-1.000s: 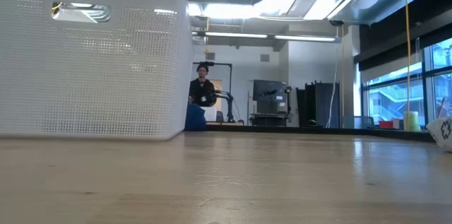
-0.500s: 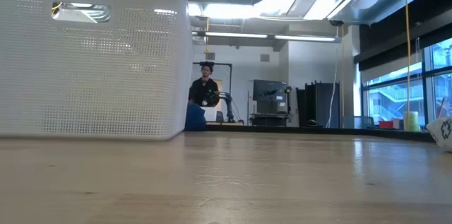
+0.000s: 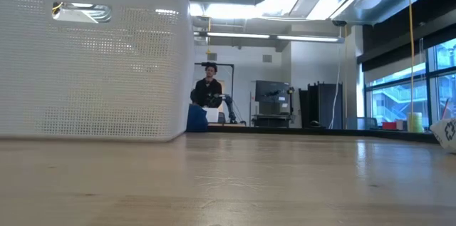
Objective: Pick & place medical supplies in basket/bin
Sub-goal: Put the mailer bag into the white bin
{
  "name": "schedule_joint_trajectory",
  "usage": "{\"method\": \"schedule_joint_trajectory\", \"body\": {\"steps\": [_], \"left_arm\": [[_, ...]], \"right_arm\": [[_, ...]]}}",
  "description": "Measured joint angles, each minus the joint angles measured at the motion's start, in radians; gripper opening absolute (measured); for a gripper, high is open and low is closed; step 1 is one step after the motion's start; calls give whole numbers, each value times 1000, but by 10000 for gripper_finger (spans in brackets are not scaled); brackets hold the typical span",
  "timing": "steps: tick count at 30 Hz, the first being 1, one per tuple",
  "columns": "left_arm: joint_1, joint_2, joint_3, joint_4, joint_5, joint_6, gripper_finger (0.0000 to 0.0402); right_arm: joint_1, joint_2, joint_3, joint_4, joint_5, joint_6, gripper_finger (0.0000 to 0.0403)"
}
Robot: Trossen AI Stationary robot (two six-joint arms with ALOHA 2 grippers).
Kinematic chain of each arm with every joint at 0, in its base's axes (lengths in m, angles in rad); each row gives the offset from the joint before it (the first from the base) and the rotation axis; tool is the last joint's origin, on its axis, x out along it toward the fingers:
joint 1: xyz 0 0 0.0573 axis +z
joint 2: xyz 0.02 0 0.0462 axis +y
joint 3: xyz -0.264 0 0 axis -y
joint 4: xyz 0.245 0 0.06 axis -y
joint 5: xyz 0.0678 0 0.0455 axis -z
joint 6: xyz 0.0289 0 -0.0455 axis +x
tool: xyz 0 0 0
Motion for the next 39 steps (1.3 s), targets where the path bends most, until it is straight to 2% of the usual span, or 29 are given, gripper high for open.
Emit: {"method": "schedule_joint_trajectory", "body": {"steps": [6,13,20,24,27,34,39], "left_arm": [[20,0,0,0,3,20,180],[53,0,0,0,36,20,180],[68,0,0,-28,129,21,180],[72,0,0,-125,205,18,180],[73,0,0,-208,215,-21,180],[74,0,0,-401,210,-140,166],[73,0,-7,-463,207,-213,151]], "right_arm": [[0,-17,-89,176,19,-32,278],[-35,-13,-97,366,105,-178,278],[-141,33,-97,606,127,-440,278],[-210,84,-95,775,135,-610,278],[-262,128,-95,899,131,-729,278],[-384,217,-95,1197,31,-1005,278],[-463,249,-96,1329,-81,-1159,278]]}}
